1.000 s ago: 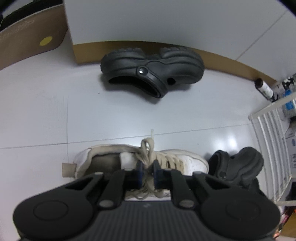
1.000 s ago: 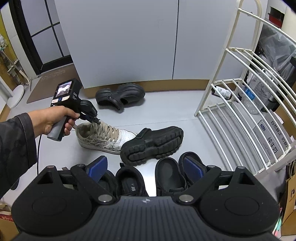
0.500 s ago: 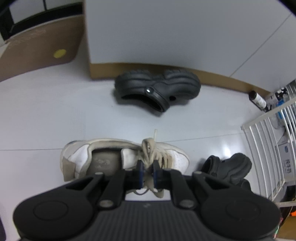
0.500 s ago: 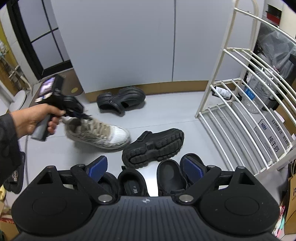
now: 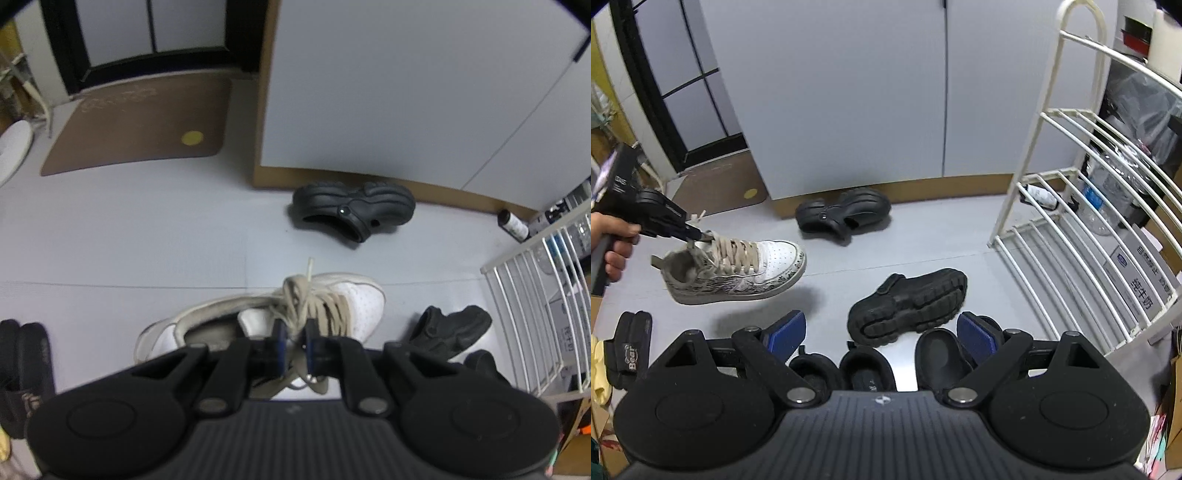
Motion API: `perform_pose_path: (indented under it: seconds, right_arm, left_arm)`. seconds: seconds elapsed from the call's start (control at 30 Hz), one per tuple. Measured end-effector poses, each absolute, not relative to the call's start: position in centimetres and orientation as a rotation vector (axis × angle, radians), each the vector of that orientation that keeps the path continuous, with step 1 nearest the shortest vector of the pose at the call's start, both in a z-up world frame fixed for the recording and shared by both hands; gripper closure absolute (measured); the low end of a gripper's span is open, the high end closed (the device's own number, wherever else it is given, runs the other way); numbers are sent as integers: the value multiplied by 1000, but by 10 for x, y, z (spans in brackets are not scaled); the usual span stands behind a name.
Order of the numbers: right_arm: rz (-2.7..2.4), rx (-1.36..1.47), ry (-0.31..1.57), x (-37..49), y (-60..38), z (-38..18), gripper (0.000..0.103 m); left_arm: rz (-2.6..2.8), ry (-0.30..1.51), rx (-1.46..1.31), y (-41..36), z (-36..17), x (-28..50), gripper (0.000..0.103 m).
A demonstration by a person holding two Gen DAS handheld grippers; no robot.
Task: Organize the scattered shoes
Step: 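Lift and carry the graphic-print sneaker with the left gripper toward the shoe row, then lower the sneaker beside the beige ERKE sneaker and open the left gripper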
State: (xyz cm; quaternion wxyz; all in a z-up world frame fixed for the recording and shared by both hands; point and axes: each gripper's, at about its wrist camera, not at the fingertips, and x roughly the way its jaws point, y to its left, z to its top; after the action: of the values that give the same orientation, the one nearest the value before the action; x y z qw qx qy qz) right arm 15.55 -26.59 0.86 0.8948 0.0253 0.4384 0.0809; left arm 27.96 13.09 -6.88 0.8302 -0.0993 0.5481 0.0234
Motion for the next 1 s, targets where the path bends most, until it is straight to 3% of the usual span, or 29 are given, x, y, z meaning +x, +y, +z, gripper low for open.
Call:
perform_pose_path:
  seconds: [0.33, 1.0]
  right_arm:
    - [177, 19, 901, 143, -251, 12, 11]
    - [276, -47, 883, 99, -210, 24, 11]
  left_arm:
    - [95, 1147, -251, 157, -40, 201, 93]
    - [202, 1214, -322, 224, -99, 73, 93]
